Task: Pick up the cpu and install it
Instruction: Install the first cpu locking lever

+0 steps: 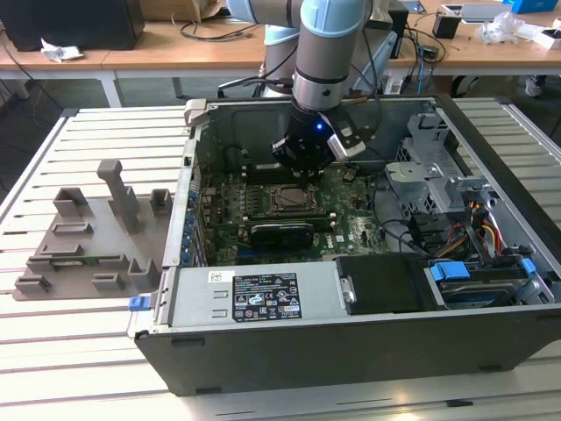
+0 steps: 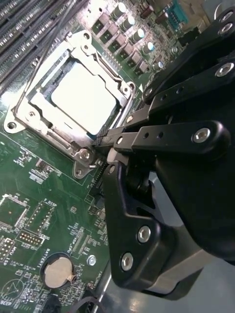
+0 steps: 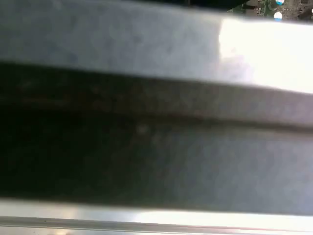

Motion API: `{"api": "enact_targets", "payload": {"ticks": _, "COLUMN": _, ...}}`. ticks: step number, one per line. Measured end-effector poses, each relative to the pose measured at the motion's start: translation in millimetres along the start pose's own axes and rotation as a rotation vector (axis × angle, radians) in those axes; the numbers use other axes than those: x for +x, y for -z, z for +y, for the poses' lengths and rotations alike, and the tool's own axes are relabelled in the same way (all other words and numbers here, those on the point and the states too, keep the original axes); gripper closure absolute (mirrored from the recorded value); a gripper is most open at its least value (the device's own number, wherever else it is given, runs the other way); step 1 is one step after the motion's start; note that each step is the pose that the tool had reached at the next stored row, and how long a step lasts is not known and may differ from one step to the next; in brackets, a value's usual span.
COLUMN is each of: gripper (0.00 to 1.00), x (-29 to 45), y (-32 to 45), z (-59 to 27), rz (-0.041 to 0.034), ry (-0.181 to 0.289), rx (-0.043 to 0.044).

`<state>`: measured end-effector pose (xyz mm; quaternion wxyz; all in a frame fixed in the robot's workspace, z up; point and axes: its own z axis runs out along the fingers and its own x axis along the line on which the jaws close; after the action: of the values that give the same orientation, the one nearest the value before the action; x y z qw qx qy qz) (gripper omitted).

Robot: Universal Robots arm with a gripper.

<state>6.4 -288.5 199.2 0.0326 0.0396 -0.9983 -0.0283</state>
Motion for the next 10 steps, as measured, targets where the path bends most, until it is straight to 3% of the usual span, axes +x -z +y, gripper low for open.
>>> {"api": "enact_targets", "payload": {"ticks": 1, "gripper": 0.89, "x": 0.3, "y": 0.7, "z": -0.5, "rz": 0.0000, "ry": 0.000, "rx": -0.0056}}
{"api": "enact_targets", "payload": {"ticks": 2, "gripper": 0.89, "x": 0.0, "y": -0.1, "z": 0.0, "rz": -0.0023, "ry": 0.002, "rx": -0.0261}}
{"api": "enact_targets", "payload": {"ticks": 3, "gripper": 0.89, "x": 0.3, "y": 0.3, "z": -0.8, "rz": -0.0030, "ry": 0.003, "rx": -0.0413}}
{"api": "enact_targets", "payload": {"ticks": 4, "gripper": 0.89, "x": 0.2, "y": 0.1, "z": -0.8, "rz": -0.0040, "ry": 0.003, "rx": -0.0547}}
{"api": "enact_targets", "payload": {"ticks": 5, "gripper": 0.89, "x": 0.1, "y": 0.2, "z": -1.2, "rz": -0.0049, "ry": 0.004, "rx": -0.0605}}
{"api": "enact_targets", "payload": {"ticks": 8, "gripper": 0.89, "x": 0.7, "y": 9.2, "z": -2.0, "rz": -0.0059, "ry": 0.004, "rx": -0.0578}}
{"api": "enact_targets", "payload": {"ticks": 9, "gripper": 0.89, "x": 1.0, "y": 11.5, "z": -4.2, "rz": -0.0052, "ry": 0.003, "rx": -0.0410}}
{"api": "enact_targets", "payload": {"ticks": 10, "gripper": 0.89, "x": 1.3, "y": 12.4, "z": -6.2, "rz": -0.0030, "ry": 0.001, "rx": -0.0133}}
